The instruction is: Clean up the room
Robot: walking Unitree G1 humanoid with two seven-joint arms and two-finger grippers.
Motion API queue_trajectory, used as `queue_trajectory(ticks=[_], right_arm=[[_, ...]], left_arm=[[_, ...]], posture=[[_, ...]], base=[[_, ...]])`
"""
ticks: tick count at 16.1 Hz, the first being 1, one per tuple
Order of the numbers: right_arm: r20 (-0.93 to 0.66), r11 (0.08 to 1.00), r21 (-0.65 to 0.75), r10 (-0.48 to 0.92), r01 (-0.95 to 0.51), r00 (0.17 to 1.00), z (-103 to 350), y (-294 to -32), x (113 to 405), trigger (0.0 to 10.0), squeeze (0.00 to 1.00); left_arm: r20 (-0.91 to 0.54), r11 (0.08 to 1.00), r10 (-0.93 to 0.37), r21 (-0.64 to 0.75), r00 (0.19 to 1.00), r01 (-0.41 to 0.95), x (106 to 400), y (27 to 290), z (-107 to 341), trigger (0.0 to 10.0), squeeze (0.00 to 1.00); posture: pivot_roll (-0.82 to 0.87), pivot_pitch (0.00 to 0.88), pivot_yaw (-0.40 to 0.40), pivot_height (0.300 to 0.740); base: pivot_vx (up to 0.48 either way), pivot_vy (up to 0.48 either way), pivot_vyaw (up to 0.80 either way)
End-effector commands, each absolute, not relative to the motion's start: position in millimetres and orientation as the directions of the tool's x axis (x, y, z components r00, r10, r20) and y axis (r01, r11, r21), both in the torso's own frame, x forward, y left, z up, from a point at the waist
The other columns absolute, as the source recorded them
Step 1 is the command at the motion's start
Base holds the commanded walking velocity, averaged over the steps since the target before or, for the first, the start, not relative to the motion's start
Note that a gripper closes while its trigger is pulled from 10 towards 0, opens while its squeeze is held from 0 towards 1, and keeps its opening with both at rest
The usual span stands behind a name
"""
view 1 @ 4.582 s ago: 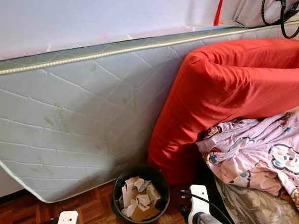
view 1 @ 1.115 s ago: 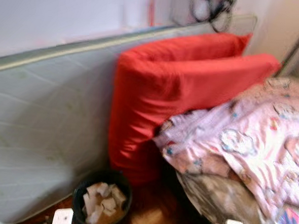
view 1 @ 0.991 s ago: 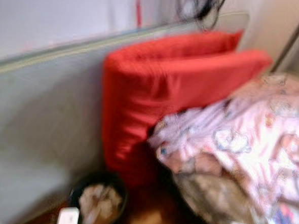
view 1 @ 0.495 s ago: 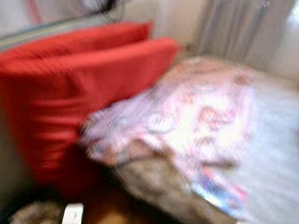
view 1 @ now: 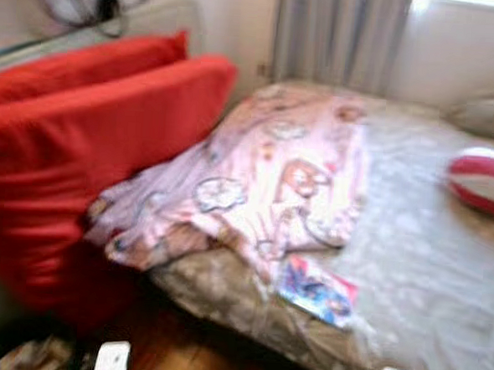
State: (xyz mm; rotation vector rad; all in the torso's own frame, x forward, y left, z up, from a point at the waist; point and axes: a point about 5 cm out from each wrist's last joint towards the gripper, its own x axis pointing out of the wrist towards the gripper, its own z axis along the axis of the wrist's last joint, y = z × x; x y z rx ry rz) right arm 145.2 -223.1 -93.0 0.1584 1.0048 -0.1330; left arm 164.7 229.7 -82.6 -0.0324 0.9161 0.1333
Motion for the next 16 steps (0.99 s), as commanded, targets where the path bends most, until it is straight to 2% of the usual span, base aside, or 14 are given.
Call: queue_trajectory(ticks=[1, 4, 11, 16], right_arm=[[-0.839, 0.978, 0.084, -0.035, 0.192, 0.543, -92.7, -219.6, 147.5, 10.0, 0.00], [-0.835, 0.976, 0.094, -0.030, 0.196, 0.549, -93.0, -215.9, 148.3, 10.0, 0.00], [-0.816, 0.970, 0.085, -0.063, 0.226, 0.575, -87.6, -225.8, 156.8, 10.0, 0.00], [-0.821, 0.972, 0.090, -0.051, 0.217, 0.569, -88.7, -224.6, 154.6, 10.0, 0.00]], left_arm=[[-0.807, 0.993, 0.105, 0.048, 0.581, -0.112, 161.0, 235.9, -83.1, 10.0, 0.00], [-0.805, 0.993, 0.105, 0.053, 0.583, -0.106, 160.9, 239.7, -82.0, 10.0, 0.00], [-0.789, 0.987, 0.109, 0.016, 0.605, -0.157, 169.0, 230.9, -80.9, 10.0, 0.00], [-0.795, 0.994, 0.084, 0.021, 0.601, -0.112, 167.8, 231.3, -81.1, 10.0, 0.00]], posture=[[0.08, 0.000, 0.038, 0.740], [0.05, 0.000, 0.058, 0.740], [0.04, 0.000, 0.020, 0.740], [0.07, 0.000, 0.005, 0.740]], base=[[0.000, 0.000, 0.00], [0.000, 0.000, 0.00], [0.000, 0.000, 0.00], [0.000, 0.000, 0.00]])
